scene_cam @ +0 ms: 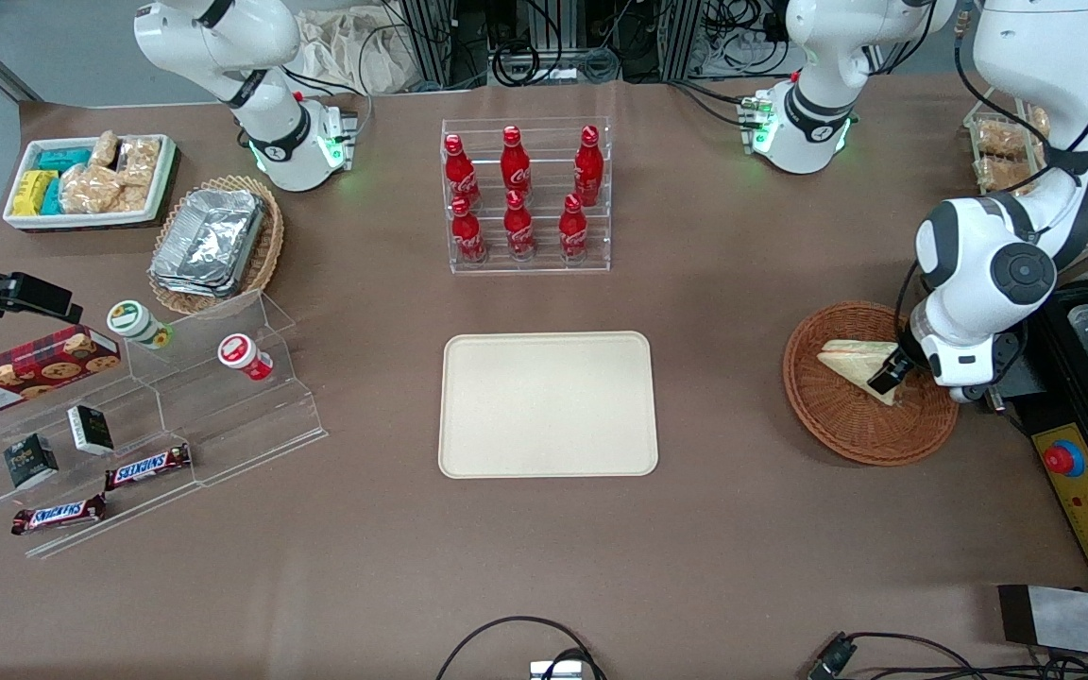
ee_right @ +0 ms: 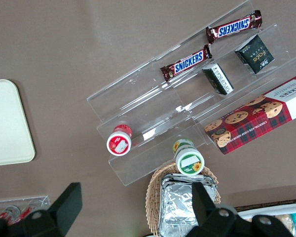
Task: Place sandwich from basket to tray
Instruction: 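Lower the left gripper onto the sandwich and close it on the wrapper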
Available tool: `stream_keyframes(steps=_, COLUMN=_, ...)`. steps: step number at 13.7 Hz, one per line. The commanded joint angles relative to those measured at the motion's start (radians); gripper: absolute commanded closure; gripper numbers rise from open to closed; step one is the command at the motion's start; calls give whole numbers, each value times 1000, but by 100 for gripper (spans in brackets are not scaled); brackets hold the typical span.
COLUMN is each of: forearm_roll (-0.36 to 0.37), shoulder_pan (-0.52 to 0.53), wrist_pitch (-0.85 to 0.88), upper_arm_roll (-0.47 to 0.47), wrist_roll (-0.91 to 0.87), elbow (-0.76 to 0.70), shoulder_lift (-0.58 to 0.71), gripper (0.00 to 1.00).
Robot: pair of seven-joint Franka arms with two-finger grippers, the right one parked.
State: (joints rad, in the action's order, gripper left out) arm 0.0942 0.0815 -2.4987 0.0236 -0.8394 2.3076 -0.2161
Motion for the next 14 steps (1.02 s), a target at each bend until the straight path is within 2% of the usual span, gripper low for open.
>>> stream_keyframes(steps=1, forearm_roll=19, shoulder_pan=1, wrist_pitch=-31, upper_arm_roll=1, wrist_roll=-27, elbow=26, shoulder_lift=14, gripper=8)
stream_keyframes(steps=2, forearm_roll=19, shoulder_pan=1, wrist_pitch=-31, upper_arm_roll=1, wrist_roll=-26, elbow=26, shoulder_lift=12, gripper=16)
stream_keyframes(steps=5, forearm_roll=21, shoulder_pan=0, wrist_pitch=-29, upper_arm_roll=1, wrist_roll=-23, elbow=26, shoulder_lift=9, gripper=53)
stream_keyframes(steps=7, forearm_roll=21, shoulder_pan=0, wrist_pitch=-28, upper_arm_roll=1, wrist_roll=-18, elbow=26, shoulder_lift=9, gripper=69)
stream_keyframes(steps=11, forearm_roll=36, shoulder_pan=0, wrist_pitch=36, upper_arm_roll=1, wrist_roll=5, elbow=15, shoulder_lift=43, gripper=71)
stream_keyframes(steps=14, forearm_roll=117, shoulder_pan=-3, wrist_pitch=150, upper_arm_roll=7, wrist_roll=22, elbow=-14, shoulder_lift=105, gripper=71)
